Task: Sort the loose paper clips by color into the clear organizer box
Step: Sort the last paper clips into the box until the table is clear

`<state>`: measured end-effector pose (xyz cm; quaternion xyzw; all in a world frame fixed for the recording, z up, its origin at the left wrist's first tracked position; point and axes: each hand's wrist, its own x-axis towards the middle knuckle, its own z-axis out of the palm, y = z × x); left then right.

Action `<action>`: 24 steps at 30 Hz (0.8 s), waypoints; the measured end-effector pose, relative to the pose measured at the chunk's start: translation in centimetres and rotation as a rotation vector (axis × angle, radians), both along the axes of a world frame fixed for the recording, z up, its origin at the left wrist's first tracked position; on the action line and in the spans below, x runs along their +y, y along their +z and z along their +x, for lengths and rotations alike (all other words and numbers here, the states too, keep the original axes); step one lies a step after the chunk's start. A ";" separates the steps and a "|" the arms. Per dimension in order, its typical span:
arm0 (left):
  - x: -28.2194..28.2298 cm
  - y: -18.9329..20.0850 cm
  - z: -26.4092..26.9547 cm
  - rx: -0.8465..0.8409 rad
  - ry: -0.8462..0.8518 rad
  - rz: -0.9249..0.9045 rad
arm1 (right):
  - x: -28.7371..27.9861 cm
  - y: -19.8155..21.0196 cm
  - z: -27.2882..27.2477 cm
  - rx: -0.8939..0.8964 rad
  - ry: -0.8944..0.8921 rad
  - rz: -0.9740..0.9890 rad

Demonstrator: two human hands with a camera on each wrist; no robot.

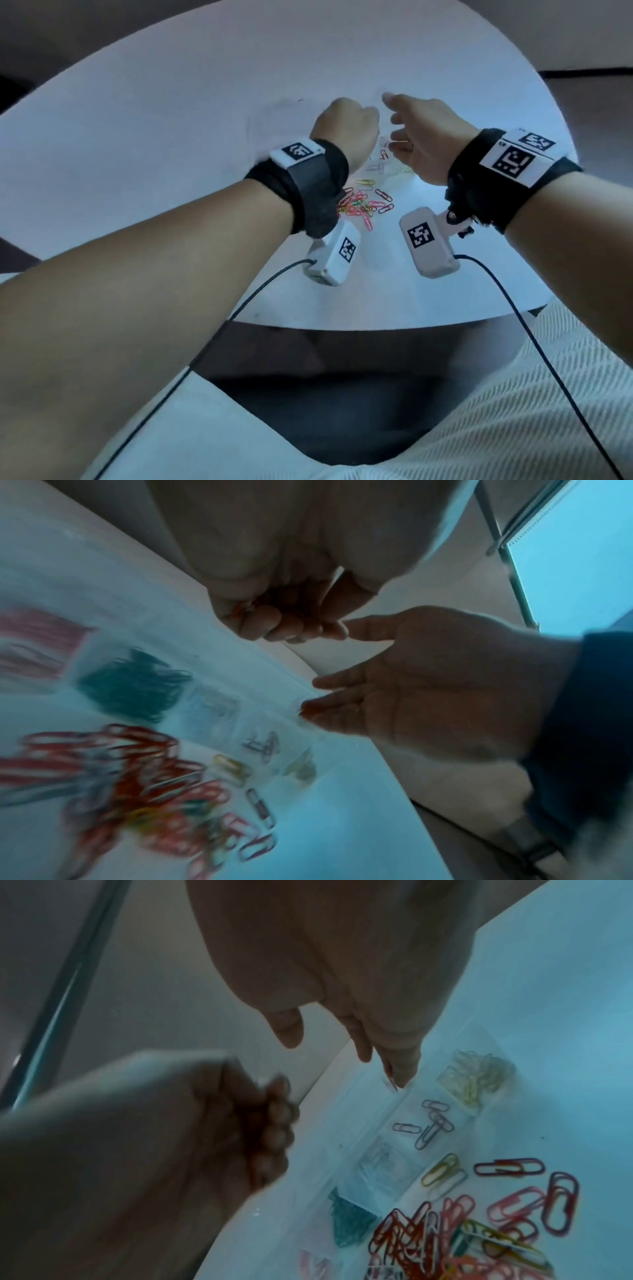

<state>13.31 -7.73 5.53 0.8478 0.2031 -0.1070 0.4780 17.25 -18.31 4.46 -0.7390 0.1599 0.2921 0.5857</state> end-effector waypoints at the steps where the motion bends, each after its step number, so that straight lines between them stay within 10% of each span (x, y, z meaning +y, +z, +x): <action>1: -0.4 0.1 1.0 -0.026 0.052 -0.022 | -0.2 0.1 0.0 0.003 0.007 0.001; 11: -2.9 -2.6 4.5 -0.078 0.090 -0.214 | -6.4 -0.1 -2.2 -0.190 0.002 -0.097; 24: 1.5 -3.3 -5.2 -0.130 -0.246 0.166 | -5.6 -3.3 -5.3 -0.415 0.720 -0.626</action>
